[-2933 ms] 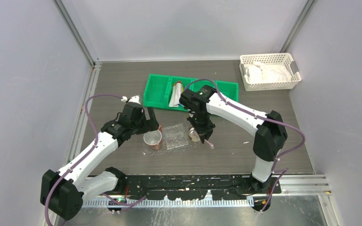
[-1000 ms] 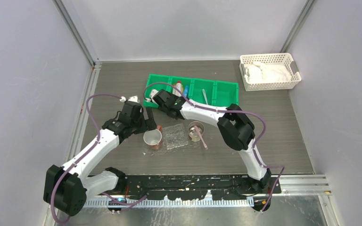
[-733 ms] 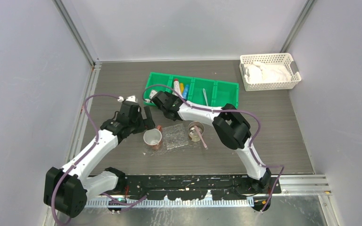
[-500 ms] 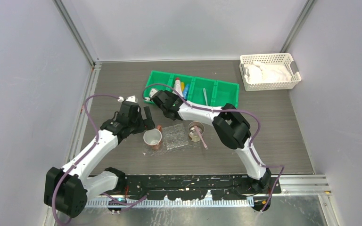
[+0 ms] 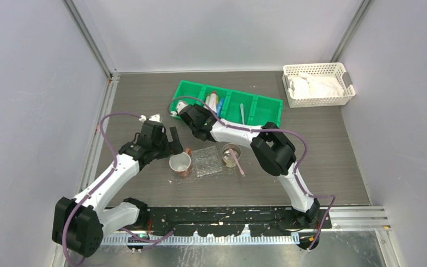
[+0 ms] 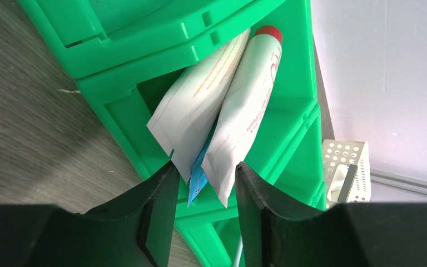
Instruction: Prepare toiletry sets of a toothbrush and toothpaste on the tray
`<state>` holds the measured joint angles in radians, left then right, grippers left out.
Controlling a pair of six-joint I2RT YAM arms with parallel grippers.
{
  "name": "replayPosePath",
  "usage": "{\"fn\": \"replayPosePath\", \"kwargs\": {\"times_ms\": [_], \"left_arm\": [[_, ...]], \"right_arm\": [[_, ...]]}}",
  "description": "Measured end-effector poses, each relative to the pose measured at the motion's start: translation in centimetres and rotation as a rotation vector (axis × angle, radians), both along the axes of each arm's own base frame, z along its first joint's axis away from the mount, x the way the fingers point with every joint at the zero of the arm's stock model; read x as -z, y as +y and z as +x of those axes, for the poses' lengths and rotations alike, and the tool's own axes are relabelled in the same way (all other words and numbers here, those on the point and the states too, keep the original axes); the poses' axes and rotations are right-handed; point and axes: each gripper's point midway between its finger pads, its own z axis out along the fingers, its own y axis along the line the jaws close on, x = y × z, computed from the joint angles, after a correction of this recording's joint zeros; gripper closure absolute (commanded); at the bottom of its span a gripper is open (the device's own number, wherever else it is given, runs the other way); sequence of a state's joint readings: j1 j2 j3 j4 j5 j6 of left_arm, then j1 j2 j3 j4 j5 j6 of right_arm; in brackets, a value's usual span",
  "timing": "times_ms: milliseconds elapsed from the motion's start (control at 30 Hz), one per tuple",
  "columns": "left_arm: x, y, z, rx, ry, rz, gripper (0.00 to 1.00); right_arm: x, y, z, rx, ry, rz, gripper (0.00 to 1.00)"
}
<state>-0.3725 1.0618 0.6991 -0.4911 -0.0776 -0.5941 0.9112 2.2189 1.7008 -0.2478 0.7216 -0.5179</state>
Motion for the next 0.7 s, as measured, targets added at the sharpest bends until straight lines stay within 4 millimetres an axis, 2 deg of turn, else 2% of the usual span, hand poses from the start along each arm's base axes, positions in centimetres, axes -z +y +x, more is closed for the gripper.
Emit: {"fn": "replayPosePath", "kwargs": {"times_ms": [100,267,400,500,700], "left_arm": [[0.0,0.0,0.1,0.000,-0.003,-0.001,0.00],[0.0,0.0,0.1,-0.001,-0.003,-0.001,0.00],[0.1,0.0,0.1,0.000,-0.004,-0.002,0.00],[0.1,0.0,0.1,-0.001,-0.006,-0.003,0.00],[0.2,0.0,0.1,-0.001,-0.007,-0.003,0.00]], "right_arm": [[-0.4,-0.2,0.3,0.016,-0.020,0.006,0.56],[-0.8,-0.5,0.9,0.040,-0.046,0.025,0.66],[-0.8,-0.9,1.4,0.069,-0.049,0.055,0.81],[-0.7,-1.5,1.9,0.101,-0.040,0.099,0.99],[-1.7,-2.9,3.0,0.166,-0.020,0.209,0.99]]}}
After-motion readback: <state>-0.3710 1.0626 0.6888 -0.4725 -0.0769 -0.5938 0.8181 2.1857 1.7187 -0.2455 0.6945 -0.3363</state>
